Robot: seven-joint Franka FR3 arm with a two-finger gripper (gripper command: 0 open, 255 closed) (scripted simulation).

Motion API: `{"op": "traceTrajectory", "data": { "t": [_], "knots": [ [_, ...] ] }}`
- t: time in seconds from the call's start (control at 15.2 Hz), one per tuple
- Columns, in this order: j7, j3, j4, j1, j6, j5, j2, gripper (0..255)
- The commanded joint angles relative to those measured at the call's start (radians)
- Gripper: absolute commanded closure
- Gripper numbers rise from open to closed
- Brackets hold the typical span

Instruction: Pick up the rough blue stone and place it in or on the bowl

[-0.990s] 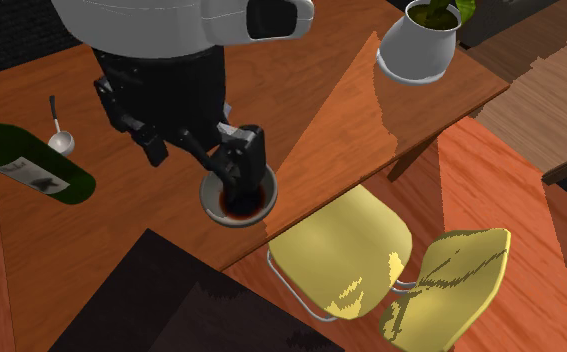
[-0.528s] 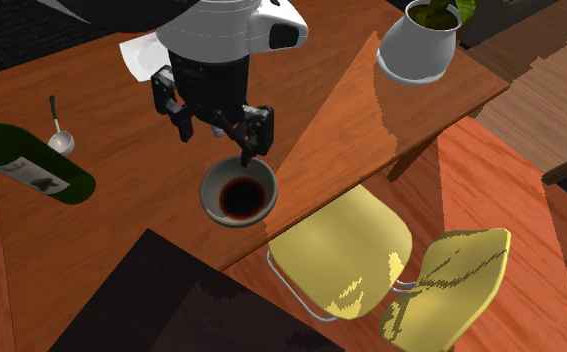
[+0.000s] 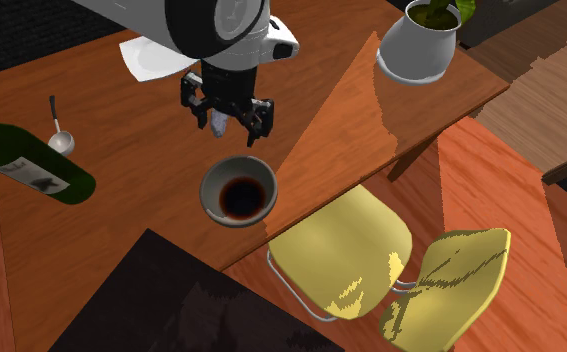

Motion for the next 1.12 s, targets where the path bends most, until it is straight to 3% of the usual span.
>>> {"op": "traceTrajectory", "data": {
  "t": [0.0, 0.53, 1.06],
  "knots": [
    [-0.011, 0.011, 0.039, 0.012, 0.038, 0.019, 0.074, 0],
    [-0.058, 0.049, 0.263, 0.04, 0.122, 0.067, 0.371, 0],
    [-0.077, 0.087, 0.567, 0.071, 0.132, 0.077, 0.671, 0]
  ]
}}
